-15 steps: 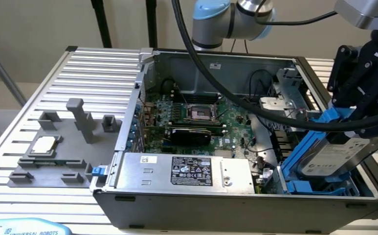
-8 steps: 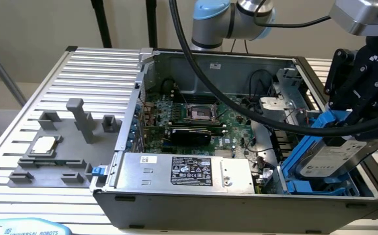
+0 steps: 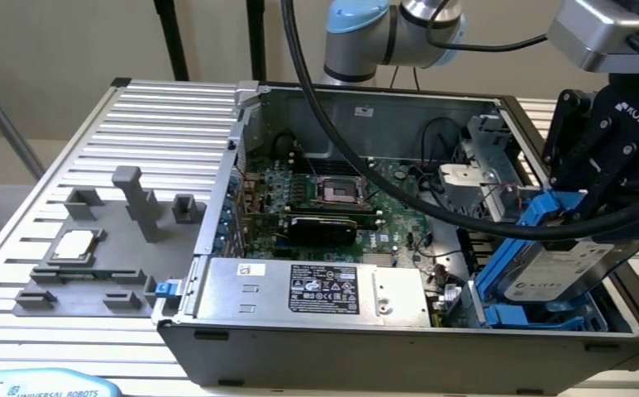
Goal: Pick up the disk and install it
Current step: 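Insert the disk into the insertion slot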
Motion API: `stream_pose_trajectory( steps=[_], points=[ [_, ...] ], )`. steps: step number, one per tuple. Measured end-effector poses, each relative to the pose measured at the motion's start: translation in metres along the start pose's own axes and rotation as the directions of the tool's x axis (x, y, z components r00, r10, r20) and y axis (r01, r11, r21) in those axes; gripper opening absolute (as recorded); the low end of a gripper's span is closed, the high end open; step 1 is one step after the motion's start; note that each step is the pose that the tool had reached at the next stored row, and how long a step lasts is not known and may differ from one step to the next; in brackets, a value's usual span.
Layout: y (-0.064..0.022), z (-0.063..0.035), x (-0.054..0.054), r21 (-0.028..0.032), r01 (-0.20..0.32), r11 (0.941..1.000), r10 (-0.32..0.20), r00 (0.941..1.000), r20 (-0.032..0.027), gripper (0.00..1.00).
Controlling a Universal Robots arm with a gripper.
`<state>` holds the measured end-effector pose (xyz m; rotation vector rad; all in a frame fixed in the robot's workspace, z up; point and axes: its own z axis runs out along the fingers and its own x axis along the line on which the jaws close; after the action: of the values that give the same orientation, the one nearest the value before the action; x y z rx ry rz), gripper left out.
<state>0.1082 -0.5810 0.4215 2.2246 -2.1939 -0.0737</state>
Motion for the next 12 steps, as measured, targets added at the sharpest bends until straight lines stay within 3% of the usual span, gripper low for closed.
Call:
stream_pose_trajectory(
  steps=[12],
  points=[
    [0.0005,0.0114,0.000,0.0005,0.000,1.0000,0.000,1.0000,0.0083,0.33]
  ],
)
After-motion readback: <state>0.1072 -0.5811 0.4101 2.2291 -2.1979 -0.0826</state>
